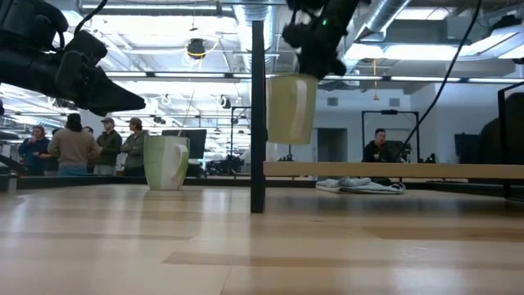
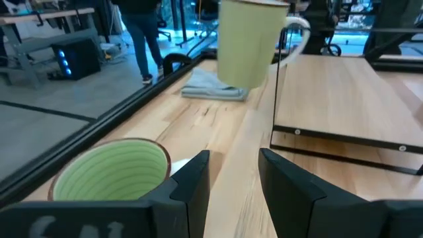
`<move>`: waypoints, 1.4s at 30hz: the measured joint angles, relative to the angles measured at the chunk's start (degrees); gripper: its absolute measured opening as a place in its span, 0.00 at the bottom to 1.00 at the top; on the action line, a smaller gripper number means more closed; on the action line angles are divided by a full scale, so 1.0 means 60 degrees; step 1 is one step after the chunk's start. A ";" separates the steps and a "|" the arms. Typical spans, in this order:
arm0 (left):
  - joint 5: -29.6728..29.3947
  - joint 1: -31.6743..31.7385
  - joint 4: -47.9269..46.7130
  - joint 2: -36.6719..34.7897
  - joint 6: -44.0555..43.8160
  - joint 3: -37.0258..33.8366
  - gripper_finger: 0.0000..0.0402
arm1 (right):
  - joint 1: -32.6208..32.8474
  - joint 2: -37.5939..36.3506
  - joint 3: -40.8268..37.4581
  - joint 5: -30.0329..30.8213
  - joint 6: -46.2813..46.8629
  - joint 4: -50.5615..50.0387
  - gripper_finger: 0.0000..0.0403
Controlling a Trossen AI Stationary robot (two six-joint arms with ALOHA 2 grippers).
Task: Stack small to large cups/mugs on shelf
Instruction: Put the light green mug on the shelf
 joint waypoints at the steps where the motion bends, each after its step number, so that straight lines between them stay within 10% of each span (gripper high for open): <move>1: 0.0004 0.0000 0.0004 -0.0004 0.0004 0.0003 0.30 | 0.0111 -0.0102 0.0003 0.0098 0.0188 -0.0121 0.06; 42: 0.0583 0.0000 -0.0033 0.0004 -0.0845 0.0033 0.30 | 0.4552 -0.0322 -0.1433 0.1350 0.5584 -0.0627 0.06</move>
